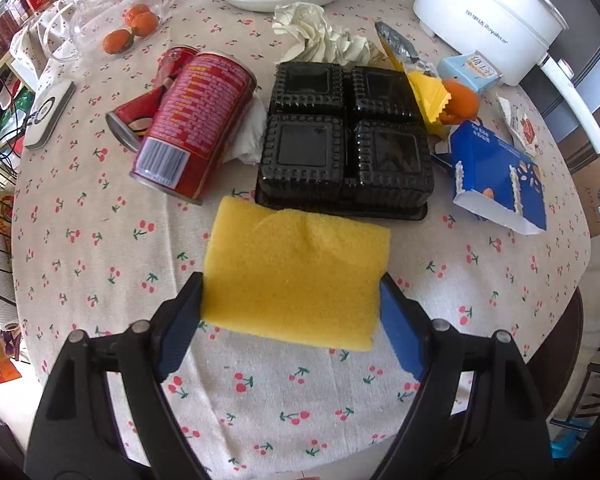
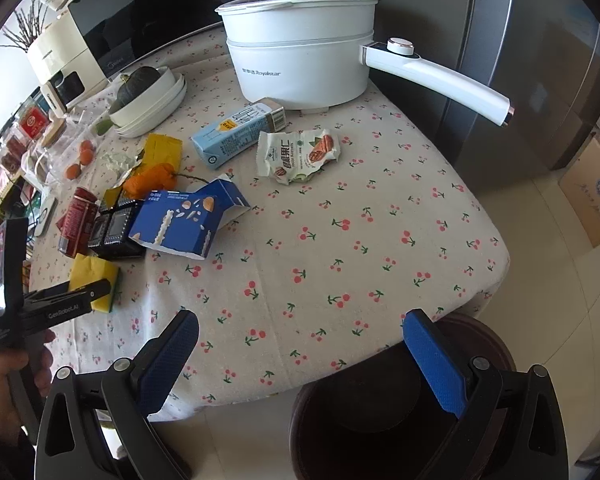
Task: Collect trash
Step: 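Grasp the blue biscuit box with the right tool while the left tool holds the sponge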
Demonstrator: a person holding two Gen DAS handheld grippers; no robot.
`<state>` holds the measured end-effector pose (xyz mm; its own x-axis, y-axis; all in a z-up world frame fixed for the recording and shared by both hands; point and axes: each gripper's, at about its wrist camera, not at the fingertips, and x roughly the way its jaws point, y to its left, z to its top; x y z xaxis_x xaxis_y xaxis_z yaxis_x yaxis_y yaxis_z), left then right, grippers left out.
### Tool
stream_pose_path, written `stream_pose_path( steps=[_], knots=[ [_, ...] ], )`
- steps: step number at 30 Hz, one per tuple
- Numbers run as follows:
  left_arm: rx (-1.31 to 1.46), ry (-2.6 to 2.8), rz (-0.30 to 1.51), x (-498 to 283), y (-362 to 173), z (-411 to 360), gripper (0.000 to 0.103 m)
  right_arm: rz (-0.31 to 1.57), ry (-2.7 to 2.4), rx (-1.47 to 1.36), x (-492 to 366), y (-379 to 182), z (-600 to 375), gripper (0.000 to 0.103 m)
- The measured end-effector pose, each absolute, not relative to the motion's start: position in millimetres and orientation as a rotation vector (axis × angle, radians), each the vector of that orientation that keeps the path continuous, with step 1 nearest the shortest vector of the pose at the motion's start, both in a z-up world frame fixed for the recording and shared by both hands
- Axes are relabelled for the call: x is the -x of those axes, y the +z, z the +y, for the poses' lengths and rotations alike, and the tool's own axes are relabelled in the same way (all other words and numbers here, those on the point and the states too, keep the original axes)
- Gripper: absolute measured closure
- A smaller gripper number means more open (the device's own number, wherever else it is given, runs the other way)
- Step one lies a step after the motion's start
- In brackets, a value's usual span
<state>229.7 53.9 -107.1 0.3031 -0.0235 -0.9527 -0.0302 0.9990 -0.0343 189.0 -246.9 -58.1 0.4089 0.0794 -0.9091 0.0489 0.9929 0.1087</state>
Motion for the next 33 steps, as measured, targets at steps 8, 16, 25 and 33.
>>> stream_pose_path(
  steps=[8,16,25,33],
  knots=[
    [0.078,-0.007,1.204,-180.1,-71.3,62.5,0.020,1.148,0.078,-0.213,-224.1,-68.6,-205.3,0.000],
    [0.022,0.015,1.192,-162.3,-76.2,90.0,0.020,1.133,0.076,-0.284,-256.0,-92.7,-156.0,0.000],
    [0.018,0.033,1.185,-162.9,-77.0,107.3,0.020,1.102,-0.003,-0.233,-281.5,-114.1,-128.0,0.000],
    [0.005,0.040,1.168,-158.4,-73.3,111.3,0.020,1.120,-0.022,-0.190,-284.1,-127.5,-124.3,0.004]
  ],
)
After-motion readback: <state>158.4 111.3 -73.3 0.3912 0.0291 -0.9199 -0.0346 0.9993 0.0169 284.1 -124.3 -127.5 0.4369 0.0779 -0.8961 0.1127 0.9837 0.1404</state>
